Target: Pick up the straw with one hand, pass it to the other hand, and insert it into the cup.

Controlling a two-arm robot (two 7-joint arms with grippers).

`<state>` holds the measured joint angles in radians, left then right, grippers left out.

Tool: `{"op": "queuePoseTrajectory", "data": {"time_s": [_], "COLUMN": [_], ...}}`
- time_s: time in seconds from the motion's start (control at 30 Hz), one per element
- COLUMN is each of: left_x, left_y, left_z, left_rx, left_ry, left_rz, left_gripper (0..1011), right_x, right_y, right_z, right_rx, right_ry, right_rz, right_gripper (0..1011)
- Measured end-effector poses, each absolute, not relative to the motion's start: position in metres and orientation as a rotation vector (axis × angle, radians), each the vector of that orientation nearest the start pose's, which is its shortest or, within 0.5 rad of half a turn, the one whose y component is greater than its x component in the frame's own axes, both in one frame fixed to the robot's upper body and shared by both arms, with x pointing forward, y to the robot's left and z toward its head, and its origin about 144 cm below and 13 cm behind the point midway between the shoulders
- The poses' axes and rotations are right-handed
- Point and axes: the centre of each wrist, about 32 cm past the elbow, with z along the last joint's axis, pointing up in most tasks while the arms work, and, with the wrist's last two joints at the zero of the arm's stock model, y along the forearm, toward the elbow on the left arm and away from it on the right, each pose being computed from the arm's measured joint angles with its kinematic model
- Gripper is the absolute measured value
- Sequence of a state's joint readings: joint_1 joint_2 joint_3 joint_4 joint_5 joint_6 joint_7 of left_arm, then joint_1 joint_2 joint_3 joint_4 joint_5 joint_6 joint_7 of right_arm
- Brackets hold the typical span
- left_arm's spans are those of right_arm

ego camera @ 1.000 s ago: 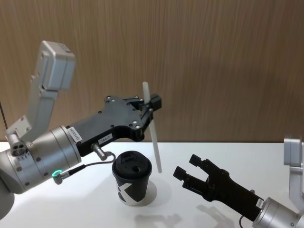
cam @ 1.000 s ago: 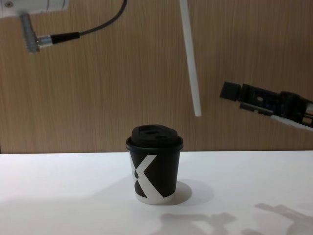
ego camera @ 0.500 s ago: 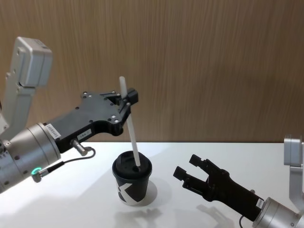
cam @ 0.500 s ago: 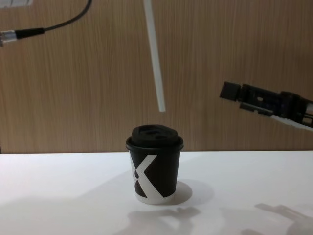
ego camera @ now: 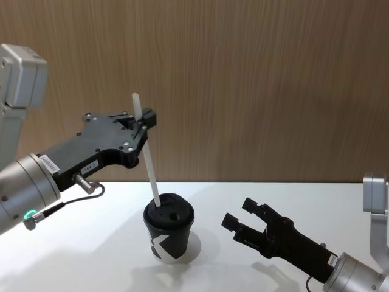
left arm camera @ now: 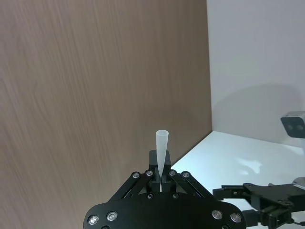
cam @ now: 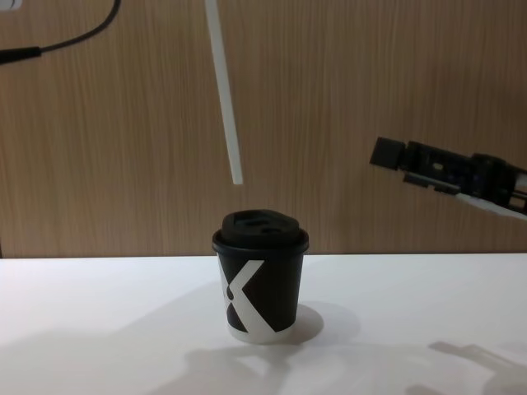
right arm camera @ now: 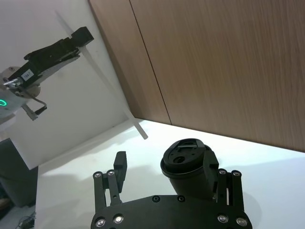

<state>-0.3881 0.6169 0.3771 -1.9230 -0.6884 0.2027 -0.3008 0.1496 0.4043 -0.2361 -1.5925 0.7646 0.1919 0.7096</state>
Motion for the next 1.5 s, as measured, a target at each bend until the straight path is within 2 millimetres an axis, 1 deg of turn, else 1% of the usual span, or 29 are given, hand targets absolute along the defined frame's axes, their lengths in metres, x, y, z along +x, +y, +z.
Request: {"op": "queuePoseTrajectory", "data": {"time_s": [0.23, 0.6, 0.87, 1.5], "left_x": [0.490, 0.508, 0.516, 0.533], "left_y": [0.246, 0.252, 0.252, 0.237], "left_z": [1.343, 1.336, 1.332, 1.315], "left_rx": [-0.122, -0.133, -0.142, -0.156], "left_ry": [-0.195, -0.180, -0.164, -0.115], "left_rz": [0.749, 0.734, 0.717, 0.671], "left_gripper": [16, 16, 16, 16], "right_x": [0.491, 0.491, 0.491, 0.491], "right_y": [-0.271, -0.271, -0.271, -0.271], "right_z": [1.192, 1.191, 1.192, 1.192], "right_rx": [0.229, 0.229, 0.229, 0.229], "right_ry": [0.277, 0.277, 0.277, 0.277], "right_rz": [-0.584, -0.584, -0.584, -0.584], "right_gripper": [1001, 1001, 1001, 1001]}}
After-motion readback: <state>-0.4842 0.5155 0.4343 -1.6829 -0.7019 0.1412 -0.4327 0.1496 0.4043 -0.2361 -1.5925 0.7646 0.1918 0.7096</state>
